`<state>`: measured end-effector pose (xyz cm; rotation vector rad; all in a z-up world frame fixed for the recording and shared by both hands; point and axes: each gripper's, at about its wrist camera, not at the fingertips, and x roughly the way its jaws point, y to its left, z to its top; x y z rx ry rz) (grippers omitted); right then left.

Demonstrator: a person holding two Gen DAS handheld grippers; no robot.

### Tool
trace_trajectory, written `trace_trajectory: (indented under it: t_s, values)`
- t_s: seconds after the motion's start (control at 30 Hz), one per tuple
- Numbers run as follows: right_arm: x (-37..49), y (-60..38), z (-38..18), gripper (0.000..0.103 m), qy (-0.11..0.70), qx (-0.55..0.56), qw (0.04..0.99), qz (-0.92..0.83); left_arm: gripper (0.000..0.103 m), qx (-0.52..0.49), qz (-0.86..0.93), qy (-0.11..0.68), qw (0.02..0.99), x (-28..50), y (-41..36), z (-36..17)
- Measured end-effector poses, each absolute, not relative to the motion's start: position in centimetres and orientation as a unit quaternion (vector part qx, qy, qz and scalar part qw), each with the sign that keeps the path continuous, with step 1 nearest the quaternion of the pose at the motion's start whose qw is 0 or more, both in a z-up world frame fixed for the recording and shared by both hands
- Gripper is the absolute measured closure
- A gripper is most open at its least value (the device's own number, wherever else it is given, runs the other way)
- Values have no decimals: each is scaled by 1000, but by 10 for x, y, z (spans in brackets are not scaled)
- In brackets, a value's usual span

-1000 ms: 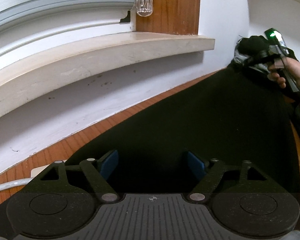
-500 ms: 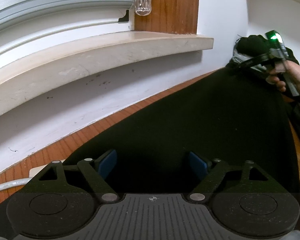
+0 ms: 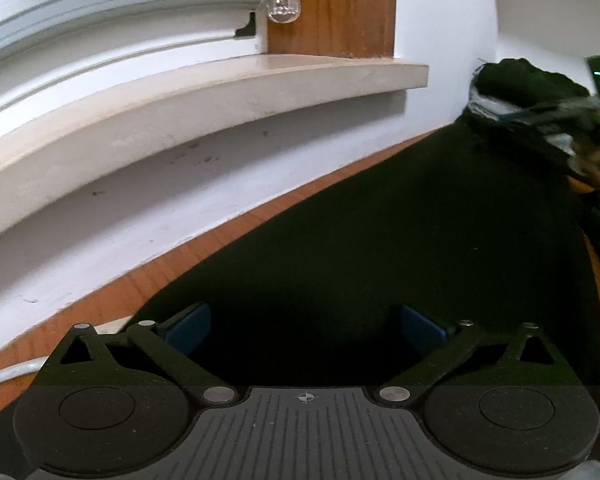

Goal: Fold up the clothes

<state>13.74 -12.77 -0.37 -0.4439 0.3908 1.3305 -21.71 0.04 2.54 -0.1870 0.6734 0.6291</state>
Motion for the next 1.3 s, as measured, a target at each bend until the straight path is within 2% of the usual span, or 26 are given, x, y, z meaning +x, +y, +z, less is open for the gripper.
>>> trace_trajectory:
  t_s: [0.1, 0.23, 0.4, 0.57, 0.6, 0.63, 0.7, 0.87, 0.93, 1.1, 1.17, 1.2, 1.27, 1.3]
  values:
    - [114, -131, -20, 42, 197, -217, 707, 644, 1, -93, 322, 306, 891, -240, -8, 45]
    - [100, -130, -34, 36, 185, -237, 709, 638, 1, -104, 360, 273, 886, -299, -24, 82]
    - [103, -129, -33, 30, 203, -225, 711, 635, 1, -115, 433, 253, 857, -411, -58, 113]
    - [111, -127, -36, 27, 209, -222, 712, 633, 5, -140, 515, 250, 808, -534, -96, 110]
    - [111, -126, -37, 26, 208, -223, 713, 632, 8, -151, 531, 250, 795, -558, -101, 106]
    - [110, -125, -37, 26, 207, -224, 713, 631, 21, -161, 550, 254, 779, -580, -106, 102]
    - [110, -127, -36, 25, 207, -225, 714, 630, 36, -176, 595, 262, 739, -622, -113, 93]
    - [113, -127, -36, 24, 214, -220, 713, 630, 34, -222, 645, 240, 691, -695, -115, 75]
    - [113, -127, -36, 24, 215, -220, 713, 630, 26, -235, 658, 231, 677, -715, -112, 69]
    - [113, -127, -36, 23, 216, -219, 713, 630, 27, -249, 648, 229, 683, -720, -88, 59]
    - [113, -127, -36, 23, 216, -219, 714, 629, 42, -257, 637, 228, 690, -719, -83, 55]
    - [112, -127, -36, 23, 216, -220, 714, 629, 53, -262, 631, 227, 694, -718, -80, 53]
    - [112, -126, -36, 23, 215, -220, 714, 629, 56, -267, 621, 228, 700, -715, -76, 50]
    - [112, -126, -36, 23, 215, -220, 714, 629, 62, -262, 620, 231, 703, -712, -75, 50]
